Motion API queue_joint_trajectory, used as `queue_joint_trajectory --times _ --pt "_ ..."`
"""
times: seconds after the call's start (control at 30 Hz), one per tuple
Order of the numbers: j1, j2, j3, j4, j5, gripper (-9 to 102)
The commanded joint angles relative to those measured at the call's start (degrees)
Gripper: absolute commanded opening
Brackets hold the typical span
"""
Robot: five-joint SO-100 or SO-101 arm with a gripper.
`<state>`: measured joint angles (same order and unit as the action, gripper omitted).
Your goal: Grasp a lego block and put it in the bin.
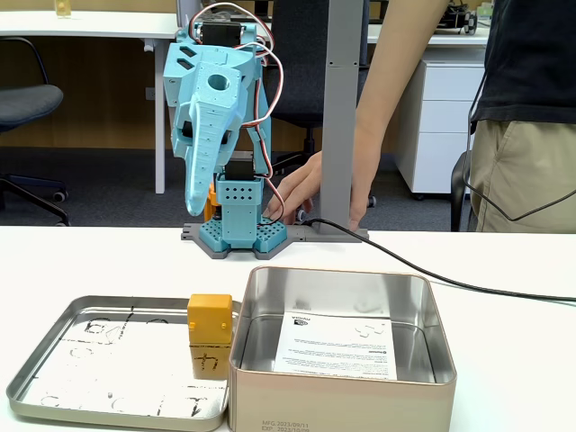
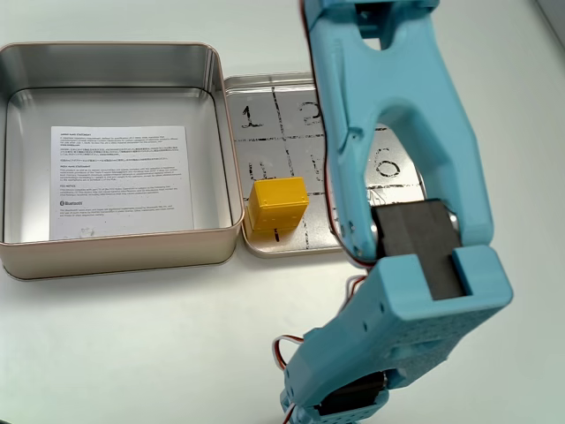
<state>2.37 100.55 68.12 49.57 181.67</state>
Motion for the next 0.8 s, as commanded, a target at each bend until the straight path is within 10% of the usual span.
queue_joint_trajectory --times 0.0,0.77 --pt "-7.65 -45.88 -83.5 36.12 3.96 0" --pt "-4.83 -41.57 -83.5 41.84 4.48 0"
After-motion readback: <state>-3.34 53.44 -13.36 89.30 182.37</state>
